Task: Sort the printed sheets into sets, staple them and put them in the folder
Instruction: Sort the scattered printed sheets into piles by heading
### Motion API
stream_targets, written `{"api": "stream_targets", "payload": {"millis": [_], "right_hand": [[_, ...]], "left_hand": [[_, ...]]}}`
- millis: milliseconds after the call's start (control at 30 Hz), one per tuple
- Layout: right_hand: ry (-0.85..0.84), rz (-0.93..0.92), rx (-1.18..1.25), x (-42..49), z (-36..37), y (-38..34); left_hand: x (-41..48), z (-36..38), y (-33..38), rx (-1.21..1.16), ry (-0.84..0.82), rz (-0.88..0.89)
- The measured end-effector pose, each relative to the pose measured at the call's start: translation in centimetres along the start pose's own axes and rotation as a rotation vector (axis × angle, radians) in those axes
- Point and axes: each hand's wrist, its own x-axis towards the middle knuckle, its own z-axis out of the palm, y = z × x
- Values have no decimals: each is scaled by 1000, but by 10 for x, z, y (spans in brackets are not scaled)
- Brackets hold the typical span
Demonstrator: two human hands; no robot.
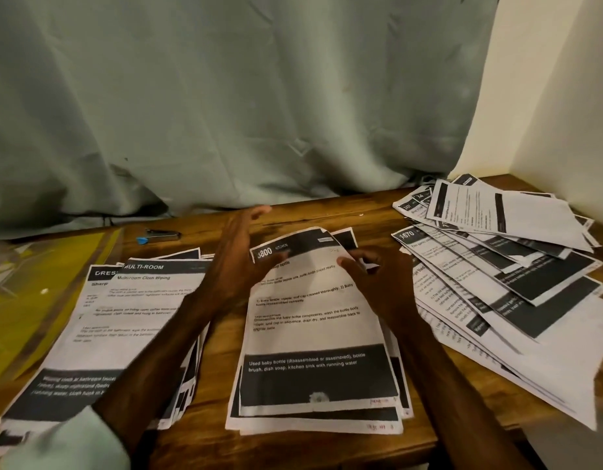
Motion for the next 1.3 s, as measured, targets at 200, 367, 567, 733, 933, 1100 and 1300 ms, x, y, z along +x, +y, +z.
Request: {"api": "stream_targets", "payload": {"millis": [200, 367, 567, 733, 933, 1100, 1300], "right_hand": [[-41, -59, -58, -2, 0, -4], [6, 3, 133, -4, -10, -2], [-3, 17, 240, -2, -1, -3], [-8, 23, 351, -1, 1, -6], [-48, 37, 378, -3, 2, -5], [-13, 55, 475, -5, -2, -9], [295, 78, 590, 1, -14, -4]], "left_hand": [[32, 20, 18, 53, -117, 384], [22, 25, -5, 13, -194, 399], [23, 28, -6, -15, -333, 274], [25, 37, -7, -46, -351, 193], [18, 33, -12, -102, -200, 235], [12, 25, -14, -187, -164, 269], [11, -2, -18, -429, -319, 201]]}}
